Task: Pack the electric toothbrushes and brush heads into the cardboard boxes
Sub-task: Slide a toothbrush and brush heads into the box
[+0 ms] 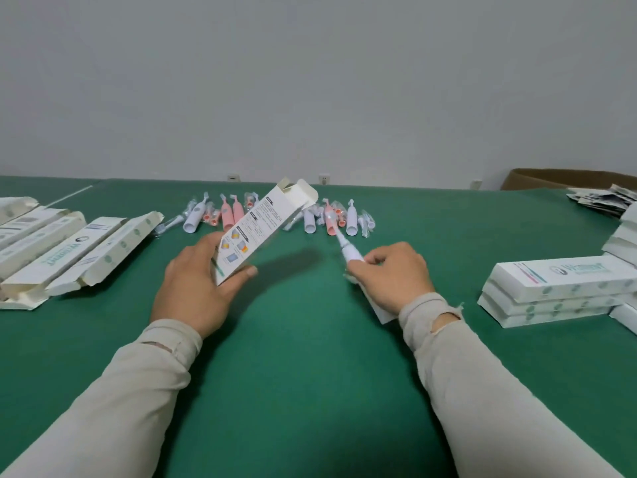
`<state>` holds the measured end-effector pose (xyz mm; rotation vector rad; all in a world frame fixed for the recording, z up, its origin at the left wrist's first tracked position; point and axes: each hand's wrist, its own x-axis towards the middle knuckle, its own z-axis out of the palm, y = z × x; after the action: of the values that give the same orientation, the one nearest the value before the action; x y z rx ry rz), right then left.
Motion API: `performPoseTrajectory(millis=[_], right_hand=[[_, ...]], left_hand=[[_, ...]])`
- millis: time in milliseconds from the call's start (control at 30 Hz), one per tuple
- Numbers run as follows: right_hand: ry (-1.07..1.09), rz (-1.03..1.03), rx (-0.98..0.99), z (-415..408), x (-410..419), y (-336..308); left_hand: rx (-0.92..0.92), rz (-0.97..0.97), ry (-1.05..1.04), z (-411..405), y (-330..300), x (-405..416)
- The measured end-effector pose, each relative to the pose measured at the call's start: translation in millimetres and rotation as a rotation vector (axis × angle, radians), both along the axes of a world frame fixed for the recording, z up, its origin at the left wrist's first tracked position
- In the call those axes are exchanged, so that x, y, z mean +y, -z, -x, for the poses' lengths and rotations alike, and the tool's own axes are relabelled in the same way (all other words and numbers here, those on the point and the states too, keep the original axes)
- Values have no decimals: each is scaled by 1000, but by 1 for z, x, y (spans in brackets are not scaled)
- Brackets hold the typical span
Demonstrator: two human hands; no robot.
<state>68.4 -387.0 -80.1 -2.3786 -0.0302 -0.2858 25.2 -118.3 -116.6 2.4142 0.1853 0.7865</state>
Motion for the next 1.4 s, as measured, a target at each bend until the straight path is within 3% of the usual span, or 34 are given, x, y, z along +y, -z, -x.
performPoseTrajectory(millis=[167, 367, 800, 1200, 1267, 1333, 1400], right_hand=[[-92, -923, -101, 1, -29, -16], [-190, -1182, -196, 3, -21, -18], [-237, -1007, -133, 8, -14, -16], [-501, -1250, 223, 10, -19, -17], [-532, -1187, 266, 9, -20, -15], [-493, -1070, 314, 9, -14, -10], [-369, -1100, 330, 7, -9, -7]], left_hand=[[80, -122, 44, -1, 0, -3], [125, -101, 89, -1, -4, -9], [26, -93, 185, -7, 1, -3], [23, -79, 208, -6, 1, -3], [13, -84, 229, -6, 1, -6], [15, -108, 237, -5, 2, -7], [18, -118, 206, -6, 1, -5]])
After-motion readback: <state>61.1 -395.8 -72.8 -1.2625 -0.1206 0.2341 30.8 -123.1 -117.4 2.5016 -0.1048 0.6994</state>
